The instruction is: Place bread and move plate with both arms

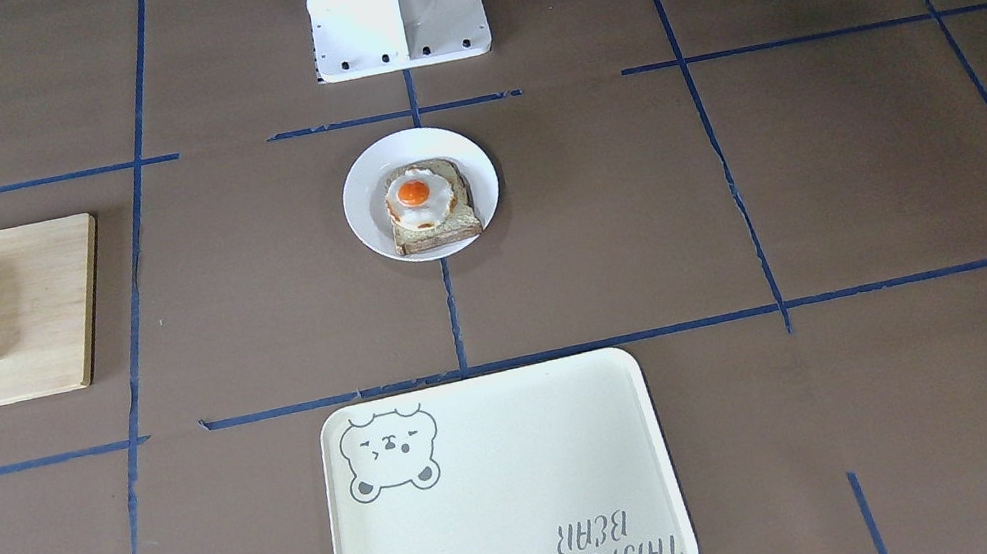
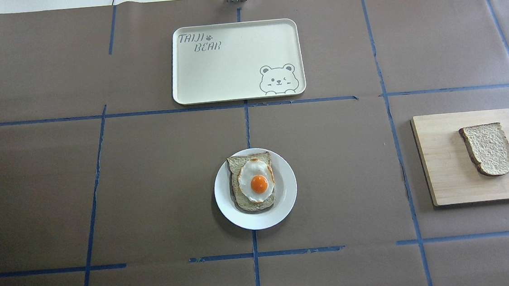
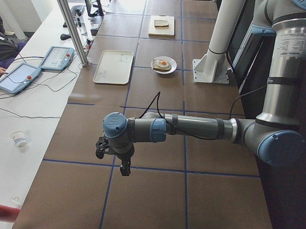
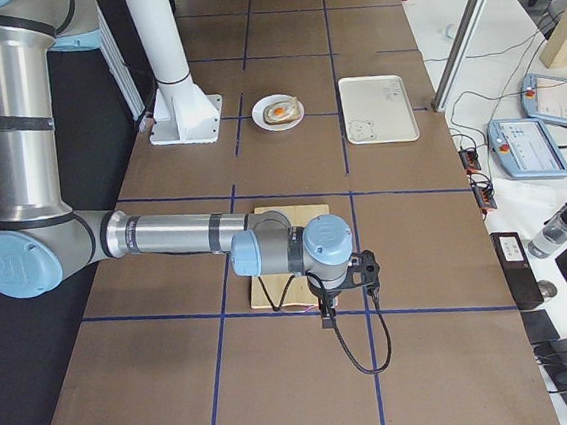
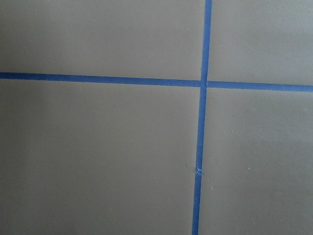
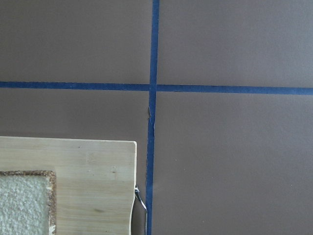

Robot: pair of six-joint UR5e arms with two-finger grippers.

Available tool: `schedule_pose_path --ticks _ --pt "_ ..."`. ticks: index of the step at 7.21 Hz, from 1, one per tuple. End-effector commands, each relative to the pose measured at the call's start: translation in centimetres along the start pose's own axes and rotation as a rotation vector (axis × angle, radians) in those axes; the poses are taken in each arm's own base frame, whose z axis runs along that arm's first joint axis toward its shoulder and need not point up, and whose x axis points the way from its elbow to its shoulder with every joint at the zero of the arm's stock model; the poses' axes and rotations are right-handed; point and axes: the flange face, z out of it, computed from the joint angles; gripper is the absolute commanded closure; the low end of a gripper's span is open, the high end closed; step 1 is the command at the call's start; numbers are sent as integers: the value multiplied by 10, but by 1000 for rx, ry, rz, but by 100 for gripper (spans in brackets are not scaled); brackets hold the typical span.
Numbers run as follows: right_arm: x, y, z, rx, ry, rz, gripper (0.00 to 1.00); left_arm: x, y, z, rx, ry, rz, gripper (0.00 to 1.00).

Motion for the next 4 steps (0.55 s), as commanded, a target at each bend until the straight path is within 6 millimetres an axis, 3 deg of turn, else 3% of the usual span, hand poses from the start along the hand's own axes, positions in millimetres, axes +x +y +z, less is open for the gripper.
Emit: schedule_pose_path --ticks 1,4 --pt "0 1 0 0 0 -4 0 1 -1 -1 1 1 0 0" --pt "1 1 1 -3 0 3 0 1 -1 -1 2 1 1 0"
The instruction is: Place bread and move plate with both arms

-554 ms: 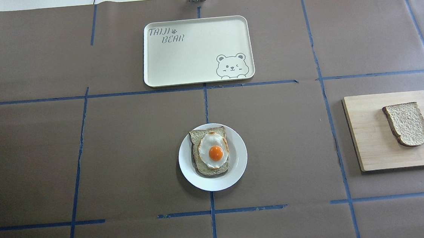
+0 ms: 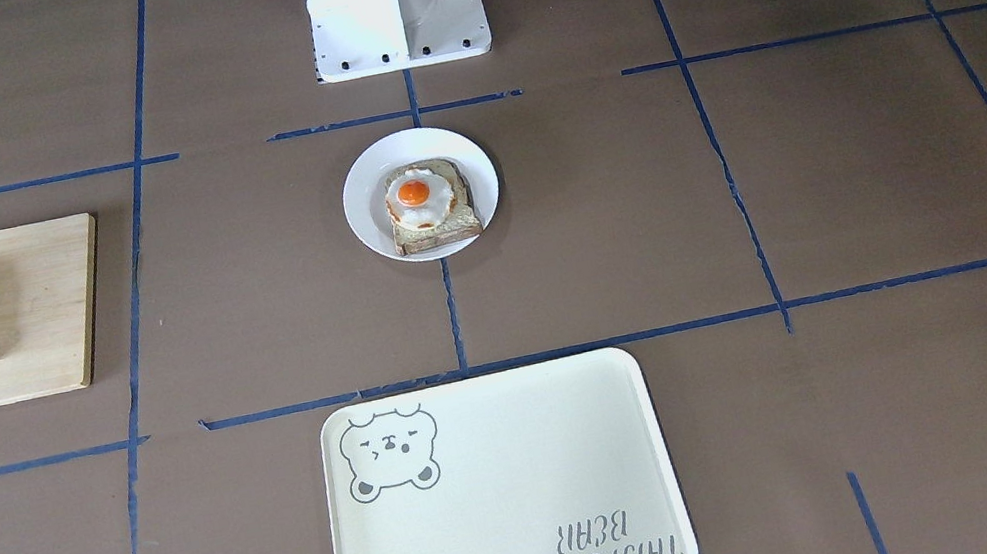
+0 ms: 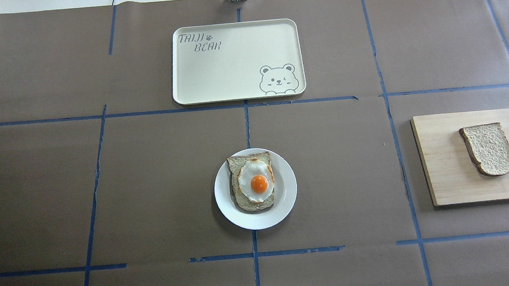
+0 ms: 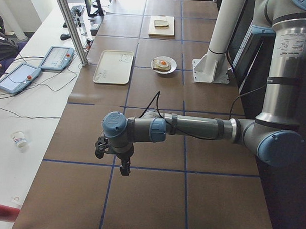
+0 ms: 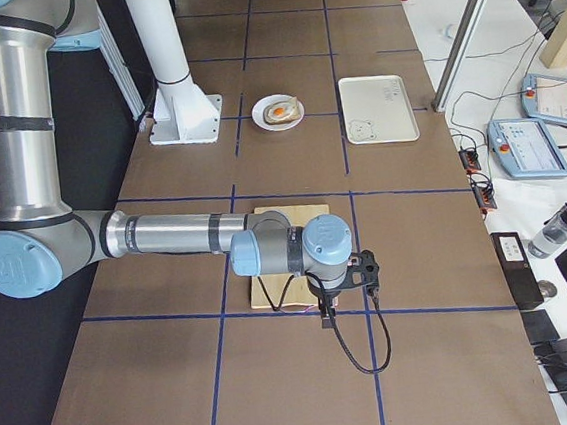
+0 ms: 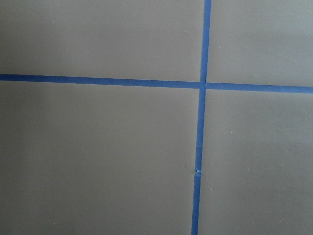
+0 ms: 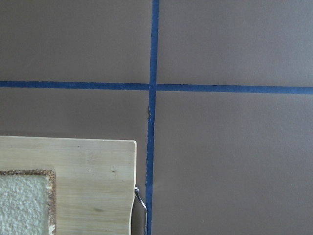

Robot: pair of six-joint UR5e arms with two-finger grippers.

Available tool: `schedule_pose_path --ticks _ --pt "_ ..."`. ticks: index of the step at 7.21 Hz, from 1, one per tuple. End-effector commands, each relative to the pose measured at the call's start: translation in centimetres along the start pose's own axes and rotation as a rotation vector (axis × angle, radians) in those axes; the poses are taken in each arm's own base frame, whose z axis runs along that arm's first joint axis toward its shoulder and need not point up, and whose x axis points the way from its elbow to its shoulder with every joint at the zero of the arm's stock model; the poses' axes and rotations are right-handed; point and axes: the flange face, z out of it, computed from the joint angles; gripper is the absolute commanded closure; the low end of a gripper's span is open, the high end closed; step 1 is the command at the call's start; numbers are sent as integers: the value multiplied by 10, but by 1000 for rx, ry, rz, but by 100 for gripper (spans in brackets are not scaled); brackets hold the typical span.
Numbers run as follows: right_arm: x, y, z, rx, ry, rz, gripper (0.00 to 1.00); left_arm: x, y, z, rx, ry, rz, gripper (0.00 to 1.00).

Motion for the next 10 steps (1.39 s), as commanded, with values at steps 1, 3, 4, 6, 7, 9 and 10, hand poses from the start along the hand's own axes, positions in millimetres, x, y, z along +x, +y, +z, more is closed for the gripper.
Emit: schedule_pose_path --ticks 1,3,4,6,7,9,10 --pt "1 1 1 -3 0 2 0 1 -1 -1 3 0 2 0" --pt "1 1 1 -3 0 4 0 1 -1 -1 3 0 2 0" --pt "1 1 1 -2 0 3 0 2 -1 -2 4 0 4 0" --pt "-1 -1 -1 3 2 -6 0 2 -1 -2 4 0 4 0" --pt "-1 -2 0 2 0 -1 0 2 -1 -2 4 0 4 0" --pt "-6 -4 -4 8 -3 -6 0 3 -1 -3 7 0 7 0" --pt "-16 -19 -11 22 -7 -28 0 5 -1 -5 10 0 10 0"
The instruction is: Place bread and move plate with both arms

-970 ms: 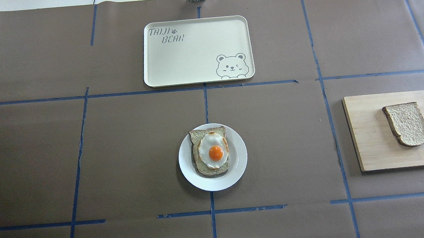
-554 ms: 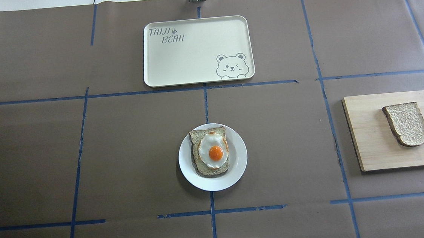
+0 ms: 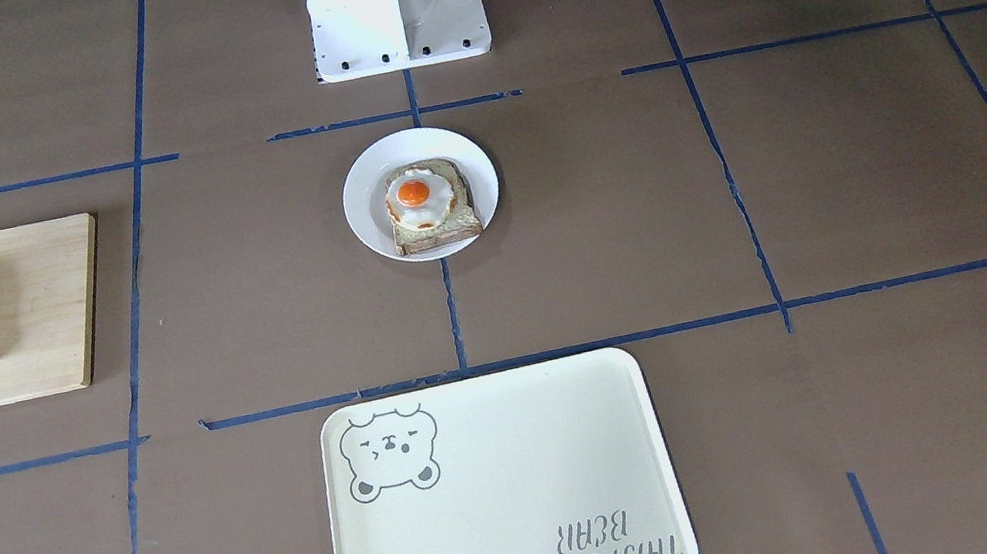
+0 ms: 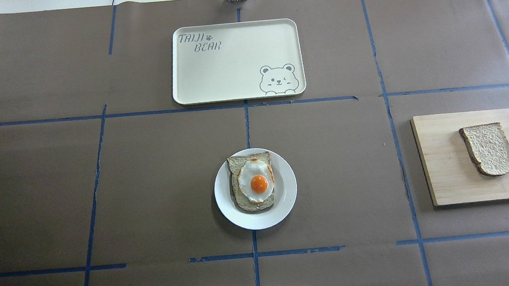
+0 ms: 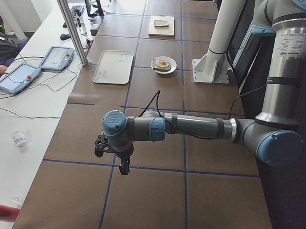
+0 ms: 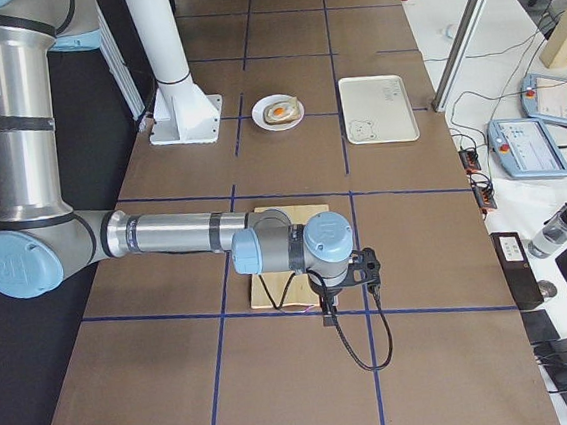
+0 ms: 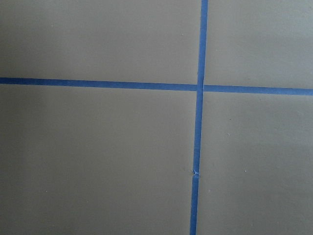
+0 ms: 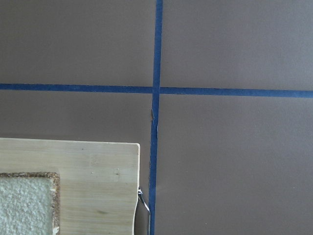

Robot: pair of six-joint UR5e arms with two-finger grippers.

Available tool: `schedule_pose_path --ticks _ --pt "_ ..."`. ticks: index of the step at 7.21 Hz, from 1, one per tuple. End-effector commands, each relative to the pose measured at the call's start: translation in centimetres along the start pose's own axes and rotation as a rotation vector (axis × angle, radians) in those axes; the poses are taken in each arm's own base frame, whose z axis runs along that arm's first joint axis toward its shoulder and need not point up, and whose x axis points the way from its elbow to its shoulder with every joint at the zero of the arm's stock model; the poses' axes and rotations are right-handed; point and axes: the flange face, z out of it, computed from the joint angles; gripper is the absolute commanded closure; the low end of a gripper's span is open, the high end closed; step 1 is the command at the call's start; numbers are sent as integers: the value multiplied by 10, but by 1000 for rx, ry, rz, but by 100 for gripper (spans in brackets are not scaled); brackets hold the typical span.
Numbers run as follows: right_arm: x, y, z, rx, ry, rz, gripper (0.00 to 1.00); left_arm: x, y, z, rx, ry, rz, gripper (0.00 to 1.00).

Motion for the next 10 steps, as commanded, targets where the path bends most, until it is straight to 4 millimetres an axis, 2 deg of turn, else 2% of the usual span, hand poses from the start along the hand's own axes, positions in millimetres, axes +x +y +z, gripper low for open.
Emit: schedule_pose_path --ticks 1,3,5,6,7,8,9,10 --pt "-22 -30 -21 42 6 -47 0 3 0 -3 5 0 5 0" --pt "-9 -23 -8 18 4 -23 0 3 0 -3 5 0 7 0" --pt "-18 -15 -6 43 -5 25 0 2 1 -3 5 1 5 0" --pt "-30 -2 14 76 -20 47 0 2 1 -2 4 1 6 0" --pt "-59 -2 28 127 -58 83 0 2 1 -2 4 1 4 0" --pt "-79 16 57 114 -84 84 0 2 1 -2 4 1 4 0" --pt "-101 24 74 107 -112 101 0 2 1 -2 4 1 4 0" --pt "-111 32 88 87 -114 81 0 2 1 -2 4 1 4 0"
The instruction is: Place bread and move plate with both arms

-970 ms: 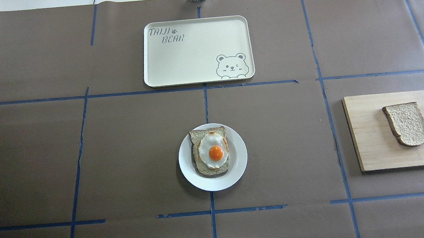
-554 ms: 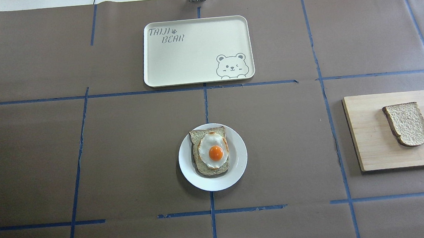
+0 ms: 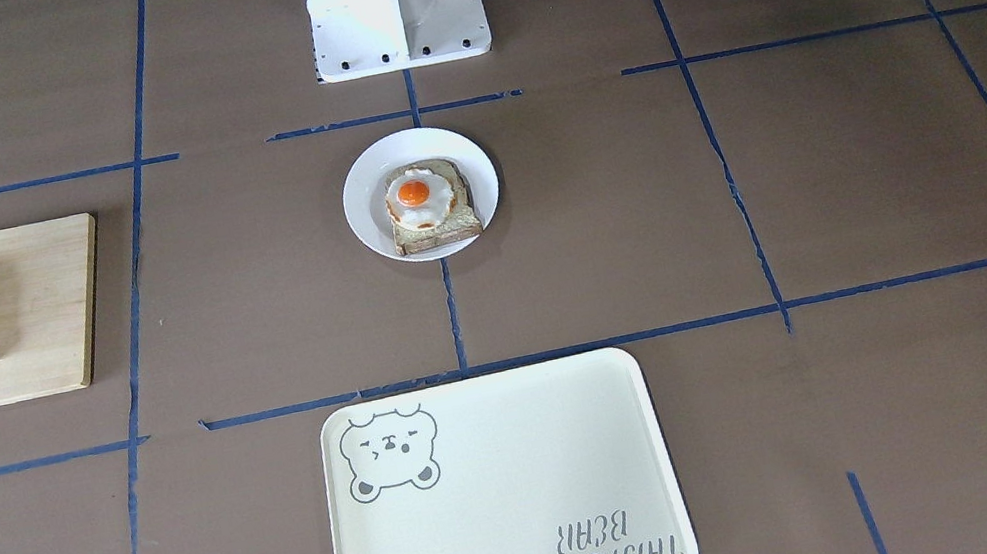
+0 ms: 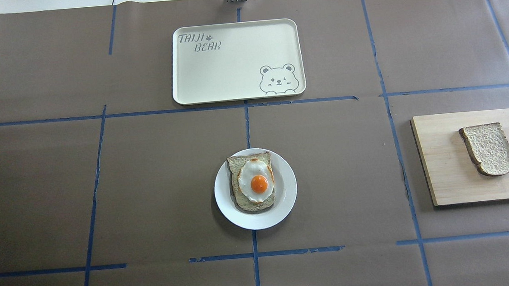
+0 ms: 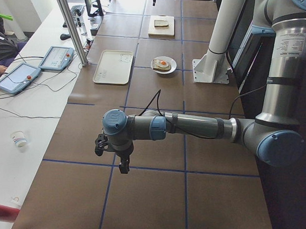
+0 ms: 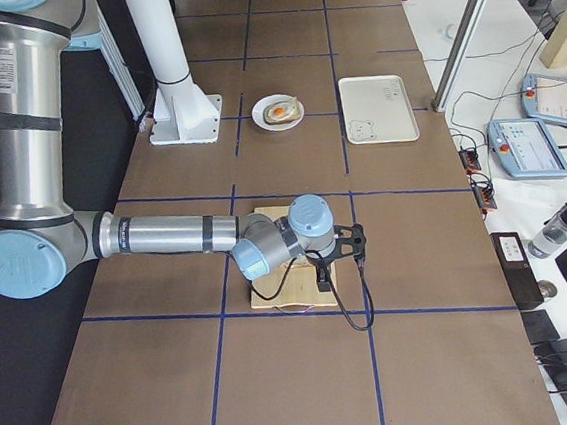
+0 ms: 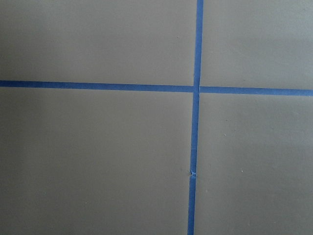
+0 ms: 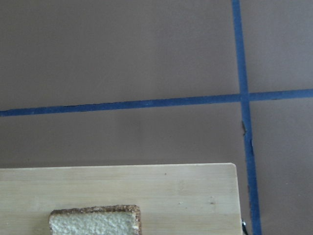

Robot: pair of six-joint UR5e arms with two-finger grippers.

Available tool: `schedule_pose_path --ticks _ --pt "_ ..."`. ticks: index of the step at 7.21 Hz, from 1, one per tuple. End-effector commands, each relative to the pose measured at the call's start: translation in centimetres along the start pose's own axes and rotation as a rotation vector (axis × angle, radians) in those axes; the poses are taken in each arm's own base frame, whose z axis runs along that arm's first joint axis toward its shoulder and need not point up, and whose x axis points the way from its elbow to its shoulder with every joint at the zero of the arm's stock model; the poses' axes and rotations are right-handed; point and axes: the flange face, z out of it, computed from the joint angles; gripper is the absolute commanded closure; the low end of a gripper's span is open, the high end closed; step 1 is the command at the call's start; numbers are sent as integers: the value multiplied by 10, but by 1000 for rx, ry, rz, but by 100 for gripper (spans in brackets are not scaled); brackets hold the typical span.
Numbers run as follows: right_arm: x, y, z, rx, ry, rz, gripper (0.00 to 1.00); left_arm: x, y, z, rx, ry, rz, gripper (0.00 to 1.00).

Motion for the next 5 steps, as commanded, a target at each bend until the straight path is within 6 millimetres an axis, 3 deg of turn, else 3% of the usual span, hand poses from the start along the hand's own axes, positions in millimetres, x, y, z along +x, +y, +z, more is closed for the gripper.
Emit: schedule_pose_path --ticks 1,3,5 --pt "-24 22 35 -38 5 -18 0 0 0 0 0 0 0 0" --pt "-41 30 57 -66 29 4 1 0 0 0 0 0 0 0" --pt "-51 36 68 -90 30 8 26 -1 0 1 -1 0 0 0"
